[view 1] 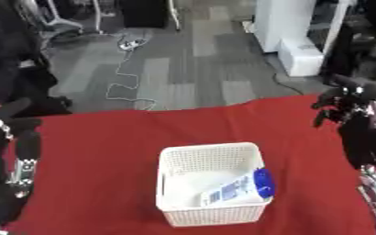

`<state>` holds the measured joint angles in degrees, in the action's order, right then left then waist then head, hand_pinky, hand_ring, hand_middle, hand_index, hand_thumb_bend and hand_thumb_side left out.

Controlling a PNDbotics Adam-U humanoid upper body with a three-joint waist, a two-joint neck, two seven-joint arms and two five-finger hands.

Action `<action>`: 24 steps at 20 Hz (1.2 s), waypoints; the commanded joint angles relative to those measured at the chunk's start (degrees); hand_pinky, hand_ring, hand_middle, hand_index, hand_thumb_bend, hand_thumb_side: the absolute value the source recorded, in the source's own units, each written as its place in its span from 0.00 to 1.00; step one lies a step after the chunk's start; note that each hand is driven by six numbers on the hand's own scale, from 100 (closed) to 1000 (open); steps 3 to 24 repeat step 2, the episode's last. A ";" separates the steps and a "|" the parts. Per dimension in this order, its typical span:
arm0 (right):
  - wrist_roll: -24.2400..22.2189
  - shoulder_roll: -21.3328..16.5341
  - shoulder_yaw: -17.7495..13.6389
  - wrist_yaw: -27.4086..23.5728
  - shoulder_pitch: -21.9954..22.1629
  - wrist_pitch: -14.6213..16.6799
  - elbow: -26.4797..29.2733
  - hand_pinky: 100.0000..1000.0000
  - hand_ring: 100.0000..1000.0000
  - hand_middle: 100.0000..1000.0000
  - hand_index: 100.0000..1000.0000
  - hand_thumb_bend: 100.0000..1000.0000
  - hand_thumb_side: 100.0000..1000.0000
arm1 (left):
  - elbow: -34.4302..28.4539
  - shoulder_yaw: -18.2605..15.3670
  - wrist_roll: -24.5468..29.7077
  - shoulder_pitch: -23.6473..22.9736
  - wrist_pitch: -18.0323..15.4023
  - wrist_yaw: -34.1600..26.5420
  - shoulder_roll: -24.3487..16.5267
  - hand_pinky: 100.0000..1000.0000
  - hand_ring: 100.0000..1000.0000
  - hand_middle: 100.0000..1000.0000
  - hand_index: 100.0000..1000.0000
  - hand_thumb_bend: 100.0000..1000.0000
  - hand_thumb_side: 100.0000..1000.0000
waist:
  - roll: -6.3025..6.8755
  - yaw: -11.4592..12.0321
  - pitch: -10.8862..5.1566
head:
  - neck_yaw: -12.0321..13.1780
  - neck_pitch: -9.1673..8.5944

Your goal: Pick up objects on the table and place them in the box.

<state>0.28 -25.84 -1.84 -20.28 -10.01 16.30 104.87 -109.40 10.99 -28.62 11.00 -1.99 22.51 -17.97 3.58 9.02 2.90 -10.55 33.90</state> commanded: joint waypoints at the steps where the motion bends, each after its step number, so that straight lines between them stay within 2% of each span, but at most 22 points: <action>1: 0.22 -0.51 -0.43 -0.59 -0.02 -0.21 2.31 0.30 0.52 0.53 0.84 0.11 1.00 | -1.70 -0.04 -0.04 0.03 -0.50 -0.67 -0.06 0.62 0.62 0.73 0.82 0.39 1.00 | -0.04 -0.14 -0.69 | 0.38 -1.16; 24: 0.21 -0.45 -0.40 -0.65 0.03 -0.27 2.56 0.30 0.52 0.53 0.84 0.11 1.00 | -1.93 0.03 -0.06 -0.06 -0.57 -0.82 -0.09 0.62 0.62 0.73 0.82 0.39 1.00 | -0.03 -0.21 -0.68 | 0.20 -1.34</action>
